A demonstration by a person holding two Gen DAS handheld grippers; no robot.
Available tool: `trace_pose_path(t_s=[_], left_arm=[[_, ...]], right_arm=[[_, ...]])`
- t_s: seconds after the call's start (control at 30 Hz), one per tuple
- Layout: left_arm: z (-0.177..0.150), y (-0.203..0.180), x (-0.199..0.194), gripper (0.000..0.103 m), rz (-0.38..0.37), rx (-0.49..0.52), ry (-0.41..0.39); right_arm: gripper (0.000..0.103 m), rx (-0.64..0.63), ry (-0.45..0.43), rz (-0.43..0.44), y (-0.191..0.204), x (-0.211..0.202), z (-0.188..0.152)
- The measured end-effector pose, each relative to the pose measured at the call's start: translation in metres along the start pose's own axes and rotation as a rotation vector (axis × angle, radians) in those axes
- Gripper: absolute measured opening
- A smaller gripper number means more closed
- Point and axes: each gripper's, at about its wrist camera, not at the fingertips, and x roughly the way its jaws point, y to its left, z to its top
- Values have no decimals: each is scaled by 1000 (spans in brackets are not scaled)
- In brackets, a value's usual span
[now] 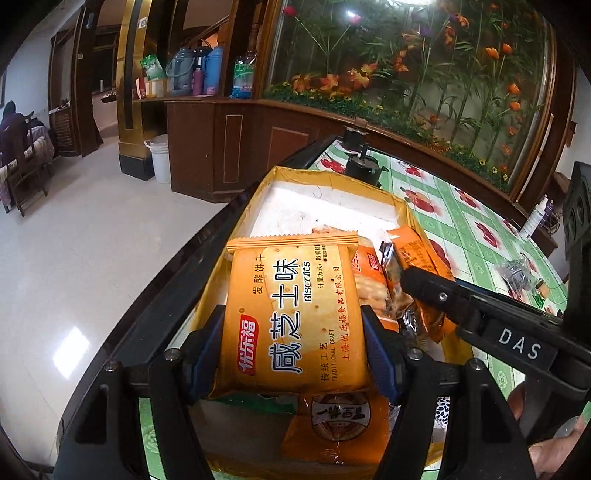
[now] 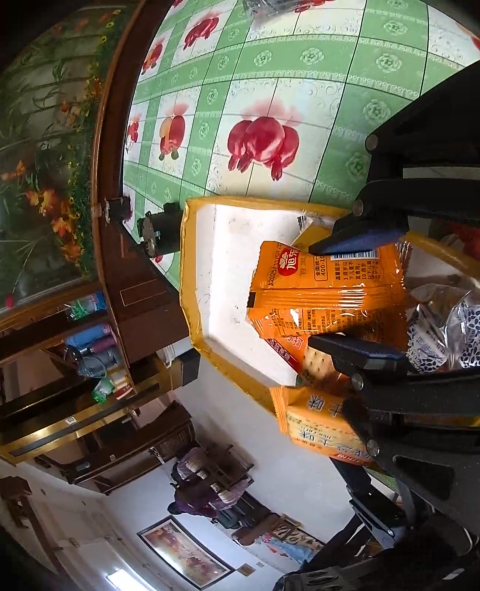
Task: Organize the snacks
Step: 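Open both grippers to drop both packs into the tray, then move both open grippers back toward the remaining snacks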
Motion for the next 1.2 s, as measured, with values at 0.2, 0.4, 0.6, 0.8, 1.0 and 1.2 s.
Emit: trace_pose_path(t_s=[0.2,0.4,0.6,0.8,1.0,1.2], left_arm=[[2,-1,3,69,-17,0,8],[5,-7,-12,69,-17,-4,-36],[9,-38,-43,71,-41,56,-100],[3,-92,-53,74,-89,159,-108],[-19,-163,-42,74,-140,292,-55],[-38,-239,-21,73,-268,448,50]], right_arm=[[58,18,-4,31,-6,1,1],[58,67,-57,68,-19,-20,6],[58,151,-125,66,-54,-55,6],[58,275,-176,8,-126,-94,-5],[58,379,-212,-118,-199,-134,-22],[62,546,-278,-194,-270,-182,-39]])
